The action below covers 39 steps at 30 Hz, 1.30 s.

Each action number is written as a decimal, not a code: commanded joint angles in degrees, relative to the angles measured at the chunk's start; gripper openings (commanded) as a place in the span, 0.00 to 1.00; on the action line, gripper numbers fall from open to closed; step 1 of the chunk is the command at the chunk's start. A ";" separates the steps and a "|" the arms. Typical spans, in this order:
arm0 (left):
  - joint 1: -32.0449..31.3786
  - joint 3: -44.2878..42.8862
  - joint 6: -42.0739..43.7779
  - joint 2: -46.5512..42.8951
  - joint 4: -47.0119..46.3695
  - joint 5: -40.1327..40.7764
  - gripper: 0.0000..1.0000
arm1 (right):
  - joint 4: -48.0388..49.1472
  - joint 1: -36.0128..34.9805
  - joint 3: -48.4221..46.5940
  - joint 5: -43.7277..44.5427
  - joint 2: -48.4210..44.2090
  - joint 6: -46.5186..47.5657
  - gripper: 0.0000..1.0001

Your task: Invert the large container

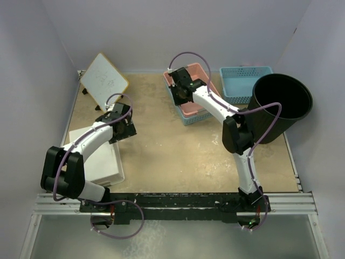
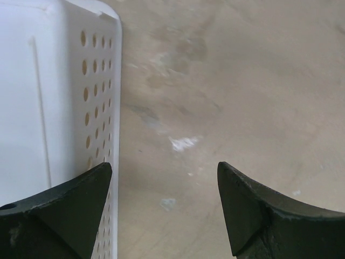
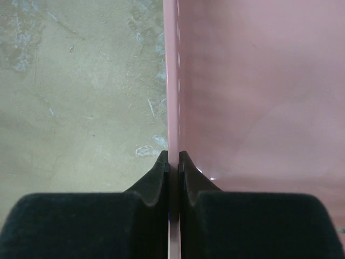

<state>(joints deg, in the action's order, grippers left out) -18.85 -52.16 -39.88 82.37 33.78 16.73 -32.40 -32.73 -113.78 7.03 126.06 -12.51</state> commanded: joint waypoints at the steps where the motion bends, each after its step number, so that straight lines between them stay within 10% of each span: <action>1: 5.62 -0.96 0.85 -0.71 1.37 2.33 0.77 | -0.81 0.38 -2.88 2.62 -3.04 0.54 0.00; 19: 9.19 -13.93 5.20 -10.01 -2.92 -5.36 0.77 | 3.58 0.39 3.43 -6.89 -25.51 -1.62 0.00; 29: 9.27 -20.07 5.67 -14.60 -0.75 -0.82 0.77 | 14.58 -1.88 20.22 -42.33 -35.12 -6.43 0.00; 39: 9.29 -21.59 3.44 -24.53 -5.29 13.70 0.78 | 24.04 -9.26 28.05 -56.86 -34.70 -13.85 0.00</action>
<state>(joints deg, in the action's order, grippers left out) -9.80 -71.83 -35.68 58.72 31.40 23.64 -18.06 -38.54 -85.82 -39.27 93.56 -22.33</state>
